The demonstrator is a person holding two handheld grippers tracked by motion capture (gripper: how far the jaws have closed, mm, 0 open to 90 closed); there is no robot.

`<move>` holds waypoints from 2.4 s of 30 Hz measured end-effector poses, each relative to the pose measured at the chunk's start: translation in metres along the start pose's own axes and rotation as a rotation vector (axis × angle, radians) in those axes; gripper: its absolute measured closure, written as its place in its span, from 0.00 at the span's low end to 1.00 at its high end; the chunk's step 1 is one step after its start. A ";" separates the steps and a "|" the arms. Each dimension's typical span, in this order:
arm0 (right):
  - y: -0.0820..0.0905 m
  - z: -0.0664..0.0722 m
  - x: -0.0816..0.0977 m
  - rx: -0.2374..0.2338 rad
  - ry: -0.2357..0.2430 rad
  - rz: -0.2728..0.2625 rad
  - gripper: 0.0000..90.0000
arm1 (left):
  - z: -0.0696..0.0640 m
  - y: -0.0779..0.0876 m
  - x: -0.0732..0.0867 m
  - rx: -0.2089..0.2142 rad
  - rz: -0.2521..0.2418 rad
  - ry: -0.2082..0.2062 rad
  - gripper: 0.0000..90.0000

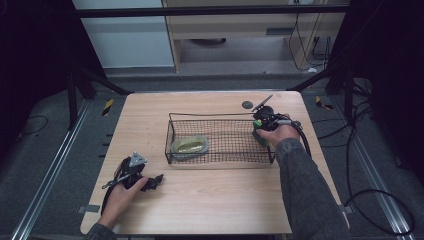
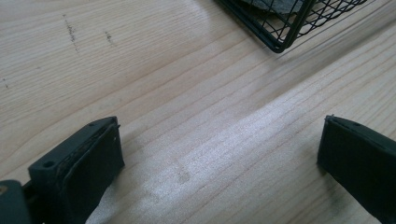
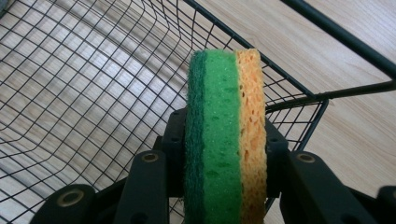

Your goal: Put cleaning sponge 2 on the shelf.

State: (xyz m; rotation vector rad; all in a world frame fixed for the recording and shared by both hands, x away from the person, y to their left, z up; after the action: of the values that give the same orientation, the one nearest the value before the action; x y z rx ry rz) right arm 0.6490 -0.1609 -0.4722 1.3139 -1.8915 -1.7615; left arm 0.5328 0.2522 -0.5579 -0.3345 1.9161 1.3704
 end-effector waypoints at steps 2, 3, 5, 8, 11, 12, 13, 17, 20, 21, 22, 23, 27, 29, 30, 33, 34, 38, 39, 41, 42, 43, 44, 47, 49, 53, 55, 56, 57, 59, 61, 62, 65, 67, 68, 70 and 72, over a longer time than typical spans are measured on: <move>-0.001 0.000 0.000 -0.002 -0.001 0.004 0.71 | 0.000 0.000 0.000 0.000 0.000 0.000 0.00; -0.002 0.000 0.000 0.001 0.007 0.004 0.71 | 0.000 0.000 0.000 0.000 0.000 -0.001 0.00; -0.003 0.000 0.001 0.003 0.002 0.005 0.71 | 0.000 0.000 0.000 0.000 0.001 -0.001 0.00; -0.003 -0.001 0.001 0.004 -0.004 0.009 0.71 | 0.000 0.000 0.000 0.000 0.001 -0.001 0.00; -0.004 -0.001 0.001 0.004 -0.005 0.008 0.71 | 0.000 0.000 0.000 0.000 0.001 -0.001 0.00; -0.004 -0.001 0.001 0.004 -0.002 0.007 0.71 | 0.000 0.000 0.000 0.000 0.001 -0.001 0.00; -0.005 -0.001 0.001 0.004 0.001 0.007 0.71 | 0.000 0.000 0.000 0.000 0.001 -0.001 0.00; -0.006 0.000 0.001 0.003 -0.007 0.012 0.70 | 0.000 0.000 0.000 0.000 0.001 -0.001 0.00; -0.006 0.000 0.000 0.004 -0.012 0.008 0.68 | 0.000 0.000 0.000 0.000 0.001 -0.001 0.00; -0.006 0.000 -0.001 0.004 -0.013 0.006 0.67 | 0.000 0.000 0.000 0.000 0.001 0.000 0.00; -0.005 0.000 -0.001 0.004 -0.012 0.006 0.66 | 0.000 0.000 0.000 0.000 0.001 -0.001 0.00; -0.005 0.000 -0.001 0.006 -0.013 0.006 0.66 | 0.000 0.000 0.000 0.000 0.001 0.000 0.00; -0.004 0.001 -0.002 0.001 -0.019 0.005 0.63 | 0.000 0.000 0.000 0.000 0.000 0.000 0.00; -0.004 0.001 -0.002 0.001 -0.016 0.005 0.62 | 0.000 0.000 0.000 0.000 0.000 0.000 0.00; -0.003 0.002 -0.001 0.000 -0.017 0.005 0.61 | 0.000 0.000 0.000 0.000 0.000 0.000 0.00; -0.002 0.002 -0.001 0.000 -0.017 0.002 0.59 | 0.000 0.000 0.000 0.000 0.000 0.000 0.00; -0.002 0.002 -0.002 -0.001 -0.019 0.001 0.58 | 0.000 0.000 0.000 0.000 0.000 0.000 0.00; 0.001 0.002 -0.002 -0.001 -0.025 -0.008 0.55 | 0.000 0.000 0.000 0.000 0.000 0.000 0.00; 0.001 0.002 -0.003 -0.001 -0.025 -0.009 0.53 | 0.000 0.000 0.000 0.000 0.000 0.000 0.00; 0.002 0.003 -0.003 0.000 -0.028 -0.011 0.52 | 0.000 0.000 0.000 0.000 0.000 0.000 0.00; 0.003 0.002 -0.003 -0.001 -0.027 -0.015 0.51 | 0.000 0.000 0.000 0.000 0.000 0.000 0.00; 0.003 0.003 -0.003 -0.004 -0.031 -0.017 0.51 | 0.000 0.000 0.000 0.001 0.000 0.000 0.00; 0.004 0.003 -0.002 -0.006 -0.030 -0.019 0.51 | 0.000 0.000 0.000 0.001 0.000 0.000 0.00; 0.006 0.006 -0.002 -0.011 -0.026 -0.025 0.51 | 0.000 0.000 0.000 0.001 -0.002 0.000 0.00; 0.007 0.009 -0.002 -0.011 -0.025 -0.026 0.51 | 0.000 0.000 0.000 0.001 -0.002 -0.001 0.00; 0.010 0.014 -0.003 -0.024 -0.026 -0.039 0.50 | 0.000 0.000 0.000 0.001 -0.001 -0.001 0.00; 0.012 0.017 -0.003 -0.027 -0.022 -0.047 0.51 | 0.000 0.000 0.000 0.001 -0.001 -0.001 0.00; 0.012 0.018 -0.003 -0.033 -0.025 -0.048 0.50 | 0.000 0.000 0.000 0.001 -0.001 -0.002 0.00; 0.012 0.019 -0.003 -0.033 -0.025 -0.051 0.50 | 0.000 0.000 0.000 0.001 -0.001 -0.002 0.00; 0.013 0.023 -0.003 -0.042 -0.029 -0.058 0.48 | 0.000 0.000 0.000 0.001 -0.002 -0.002 0.00; 0.015 0.026 -0.003 -0.048 -0.025 -0.064 0.45 | 0.000 0.000 0.000 0.001 -0.001 -0.001 0.00; 0.017 0.028 -0.002 -0.051 -0.022 -0.070 0.43 | 0.000 0.000 0.000 0.000 -0.001 0.000 0.00; 0.022 0.034 -0.002 -0.065 -0.030 -0.086 0.35 | 0.000 0.000 0.000 0.002 -0.001 0.003 0.00; 0.027 0.036 -0.001 -0.059 -0.030 -0.107 0.31 | 0.000 0.000 0.000 0.002 -0.001 0.003 0.00; 0.029 0.037 -0.001 -0.056 -0.031 -0.114 0.28 | 0.000 0.000 0.000 0.002 -0.001 0.003 0.00; 0.034 0.037 0.000 -0.037 -0.035 -0.133 0.24 | 0.000 0.000 0.000 0.002 -0.003 0.005 0.00; 0.039 0.037 0.002 -0.020 -0.044 -0.157 0.19 | 0.000 0.000 0.000 0.001 0.001 0.000 0.00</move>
State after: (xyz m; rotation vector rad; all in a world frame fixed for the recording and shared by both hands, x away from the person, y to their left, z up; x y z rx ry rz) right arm 0.6052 -0.1429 -0.4469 1.4641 -1.8326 -1.8937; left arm 0.5327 0.2522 -0.5580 -0.3331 1.9176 1.3699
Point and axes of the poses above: each handheld gripper's, and its own axes: y roughly backward along the jaws, x roughly out of its underside, z roughly to its left, the point moved 7 cm from there along -y, roughly forward along the jaws, and after that the axes turned 14 degrees about y, right-handed, at the moved point
